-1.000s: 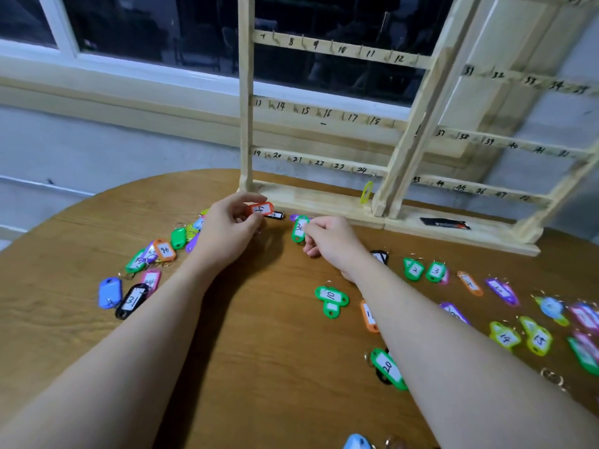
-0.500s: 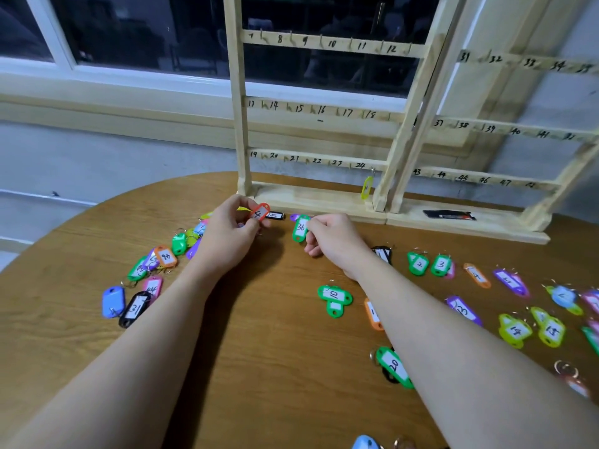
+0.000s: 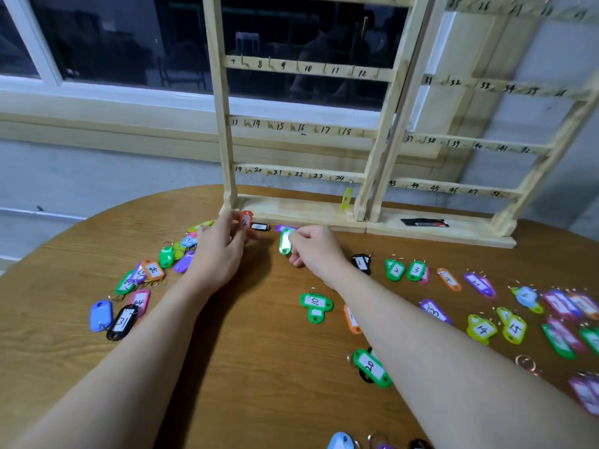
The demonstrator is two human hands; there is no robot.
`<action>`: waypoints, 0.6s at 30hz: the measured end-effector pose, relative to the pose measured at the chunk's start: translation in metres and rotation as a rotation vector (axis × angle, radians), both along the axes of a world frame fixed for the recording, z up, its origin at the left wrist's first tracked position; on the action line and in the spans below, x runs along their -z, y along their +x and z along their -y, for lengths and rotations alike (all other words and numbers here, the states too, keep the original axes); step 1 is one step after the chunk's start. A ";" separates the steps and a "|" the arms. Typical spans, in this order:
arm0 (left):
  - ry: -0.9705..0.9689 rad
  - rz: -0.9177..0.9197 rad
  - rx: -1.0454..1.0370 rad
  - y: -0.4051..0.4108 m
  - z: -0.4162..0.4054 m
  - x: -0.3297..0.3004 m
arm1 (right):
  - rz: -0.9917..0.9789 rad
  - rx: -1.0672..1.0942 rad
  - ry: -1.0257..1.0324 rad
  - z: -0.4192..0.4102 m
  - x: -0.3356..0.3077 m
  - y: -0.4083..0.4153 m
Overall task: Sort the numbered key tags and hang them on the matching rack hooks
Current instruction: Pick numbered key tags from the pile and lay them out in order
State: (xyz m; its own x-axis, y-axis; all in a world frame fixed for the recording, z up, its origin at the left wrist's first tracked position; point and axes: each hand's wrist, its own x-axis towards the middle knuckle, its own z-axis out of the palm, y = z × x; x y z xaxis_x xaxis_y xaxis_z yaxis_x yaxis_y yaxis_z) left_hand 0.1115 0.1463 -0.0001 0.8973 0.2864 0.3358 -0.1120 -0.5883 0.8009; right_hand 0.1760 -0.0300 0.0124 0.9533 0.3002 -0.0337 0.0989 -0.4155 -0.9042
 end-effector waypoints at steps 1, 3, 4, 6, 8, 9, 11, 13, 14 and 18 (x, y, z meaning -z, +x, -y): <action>0.050 0.011 -0.006 -0.002 0.002 0.001 | -0.042 0.006 0.038 0.004 -0.005 -0.003; 0.078 0.009 -0.025 -0.010 0.008 0.000 | -0.082 0.038 0.103 0.015 -0.016 -0.011; 0.077 0.004 -0.047 -0.013 0.010 0.001 | -0.054 0.050 0.095 0.024 -0.020 -0.015; 0.118 0.008 -0.067 -0.019 0.018 -0.001 | 0.048 0.050 0.025 0.049 -0.030 -0.024; 0.182 -0.022 -0.098 -0.024 0.029 -0.004 | 0.145 0.010 -0.074 0.080 -0.042 -0.038; 0.179 -0.024 -0.108 -0.027 0.036 -0.005 | 0.183 -0.020 -0.126 0.097 -0.048 -0.046; 0.169 -0.001 -0.100 -0.035 0.053 -0.014 | 0.212 -0.064 -0.213 0.129 -0.058 -0.061; 0.188 -0.001 -0.059 -0.043 0.067 -0.023 | 0.198 -0.070 -0.253 0.160 -0.063 -0.071; 0.204 -0.012 -0.033 -0.045 0.073 -0.027 | 0.186 -0.054 -0.237 0.173 -0.065 -0.074; 0.219 0.017 0.042 -0.051 0.102 -0.045 | 0.040 0.130 0.011 0.217 -0.069 -0.081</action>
